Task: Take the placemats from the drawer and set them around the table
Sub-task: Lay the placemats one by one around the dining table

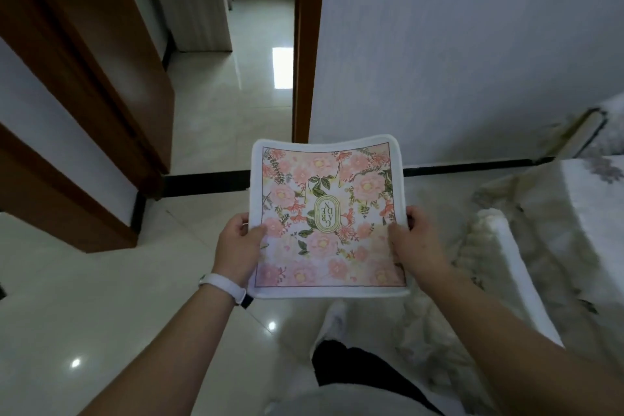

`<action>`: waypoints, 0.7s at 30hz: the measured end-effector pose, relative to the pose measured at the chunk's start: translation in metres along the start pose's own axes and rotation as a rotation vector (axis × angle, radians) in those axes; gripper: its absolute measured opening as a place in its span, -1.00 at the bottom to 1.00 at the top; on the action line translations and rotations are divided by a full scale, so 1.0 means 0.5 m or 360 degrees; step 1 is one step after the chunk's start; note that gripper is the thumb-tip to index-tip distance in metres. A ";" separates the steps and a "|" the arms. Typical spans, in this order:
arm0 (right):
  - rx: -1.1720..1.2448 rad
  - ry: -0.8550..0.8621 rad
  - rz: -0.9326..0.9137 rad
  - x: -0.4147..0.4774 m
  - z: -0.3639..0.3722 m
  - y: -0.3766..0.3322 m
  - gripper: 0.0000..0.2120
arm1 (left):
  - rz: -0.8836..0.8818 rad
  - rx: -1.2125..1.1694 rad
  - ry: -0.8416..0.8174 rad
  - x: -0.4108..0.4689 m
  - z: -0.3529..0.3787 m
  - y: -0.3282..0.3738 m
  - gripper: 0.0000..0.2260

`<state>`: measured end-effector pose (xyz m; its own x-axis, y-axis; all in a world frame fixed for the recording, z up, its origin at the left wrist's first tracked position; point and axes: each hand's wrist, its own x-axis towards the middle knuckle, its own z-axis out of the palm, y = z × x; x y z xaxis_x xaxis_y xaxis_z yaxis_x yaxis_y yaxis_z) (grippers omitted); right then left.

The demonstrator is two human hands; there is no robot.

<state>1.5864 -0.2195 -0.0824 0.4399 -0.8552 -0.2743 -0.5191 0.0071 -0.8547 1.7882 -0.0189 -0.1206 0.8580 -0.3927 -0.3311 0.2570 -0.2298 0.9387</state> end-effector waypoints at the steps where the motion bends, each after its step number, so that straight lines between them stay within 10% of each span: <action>1: 0.0015 0.0006 0.0021 0.023 0.002 0.002 -0.89 | 0.0003 0.0015 -0.0013 0.022 0.014 0.008 -0.88; 21: 0.0313 0.0400 0.0148 0.544 -0.256 -0.078 -0.86 | 0.0184 0.0236 -0.0371 0.422 0.571 0.297 -0.88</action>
<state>1.6327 -0.5187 -0.0672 0.1900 -0.9470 -0.2589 -0.3865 0.1702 -0.9064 1.8806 -0.3901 -0.0787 0.7481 -0.6140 -0.2518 0.0809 -0.2922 0.9529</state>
